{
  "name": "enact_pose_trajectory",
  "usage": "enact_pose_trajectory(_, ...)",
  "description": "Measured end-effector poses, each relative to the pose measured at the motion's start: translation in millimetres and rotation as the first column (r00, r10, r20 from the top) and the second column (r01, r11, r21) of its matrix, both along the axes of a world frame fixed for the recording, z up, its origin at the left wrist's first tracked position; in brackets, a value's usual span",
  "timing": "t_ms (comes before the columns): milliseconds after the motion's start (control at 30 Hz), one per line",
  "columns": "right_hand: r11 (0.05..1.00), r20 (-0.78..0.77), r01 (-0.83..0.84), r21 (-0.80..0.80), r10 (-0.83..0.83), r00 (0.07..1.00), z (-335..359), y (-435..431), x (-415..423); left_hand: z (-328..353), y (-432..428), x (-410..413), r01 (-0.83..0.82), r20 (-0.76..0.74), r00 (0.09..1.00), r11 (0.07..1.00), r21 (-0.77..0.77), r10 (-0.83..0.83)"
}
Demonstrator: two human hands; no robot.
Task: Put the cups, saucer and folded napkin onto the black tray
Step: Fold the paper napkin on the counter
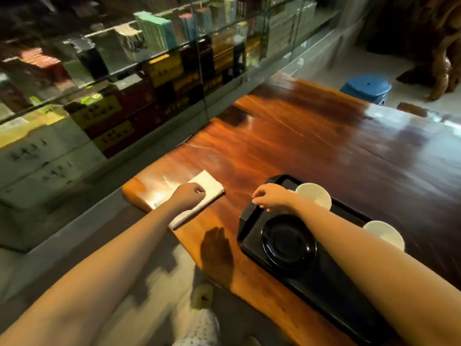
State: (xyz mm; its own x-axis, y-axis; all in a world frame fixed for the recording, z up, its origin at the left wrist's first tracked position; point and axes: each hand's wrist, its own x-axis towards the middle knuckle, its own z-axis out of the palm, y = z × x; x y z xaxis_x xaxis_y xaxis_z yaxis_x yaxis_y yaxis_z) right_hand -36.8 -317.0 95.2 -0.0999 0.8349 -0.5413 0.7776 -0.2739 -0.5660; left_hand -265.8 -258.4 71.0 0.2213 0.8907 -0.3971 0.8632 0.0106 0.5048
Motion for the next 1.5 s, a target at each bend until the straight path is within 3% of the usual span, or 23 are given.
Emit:
enact_pose_trajectory(133, 0.991, 0.094, -0.122, 0.049, 0.117, 0.989, -22, 38, -49, -26, 12, -49, -0.187, 0.031, 0.982, 0.975, 0.121, 0.185)
enact_pose_trajectory(267, 0.993, 0.070, -0.083, 0.082, 0.077, 0.995, -51, 72, -96, -60, 21, -71, -0.315, 0.080, 0.949, 0.928, 0.198, 0.305)
enact_pose_trajectory(333, 0.976, 0.048, -0.030, 0.216, 0.020, 0.999, -72, 88, -121, -83, 22, -75, -0.302, 0.040, 0.953, 0.923, 0.240, 0.301)
enact_pose_trajectory(400, 0.920, 0.050, -0.030, 0.392, 0.012, 0.999, -99, 100, -149, -109, 21, -76, -0.176, -0.121, 0.968, 0.934, 0.310, 0.222)
enact_pose_trajectory(467, 0.922, 0.134, -0.186, 0.339, 0.148, 0.980, -119, 104, -175, -131, 18, -78, -0.052, -0.288, 0.946, 0.946, 0.319, 0.149)
enact_pose_trajectory(600, 0.829, 0.414, -0.463, 0.314, 0.319, 0.853, -157, 113, -195, -157, 14, -79, -0.070, -0.344, 0.920, 0.942, 0.329, 0.189)
enact_pose_trajectory(667, 0.801, 0.448, -0.505, 0.323, 0.341, 0.827, -170, 115, -191, -162, 15, -79, -0.059, -0.355, 0.915, 0.934, 0.353, 0.192)
enact_pose_trajectory(1067, 0.795, 0.504, -0.484, 0.365, 0.268, 0.821, -183, 148, -136, -159, 18, -76, -0.048, -0.409, 0.891, 0.937, 0.347, 0.197)
enact_pose_trajectory(1333, 0.815, 0.497, -0.398, 0.421, 0.160, 0.853, -184, 184, -120, -152, 73, -66, 0.028, -0.393, 0.912, 0.941, 0.337, 0.113)
enact_pose_trajectory(1500, 0.826, 0.486, -0.328, 0.459, 0.076, 0.871, -187, 185, -125, -146, 98, -21, -0.072, -0.250, 0.947, 0.892, 0.446, 0.202)
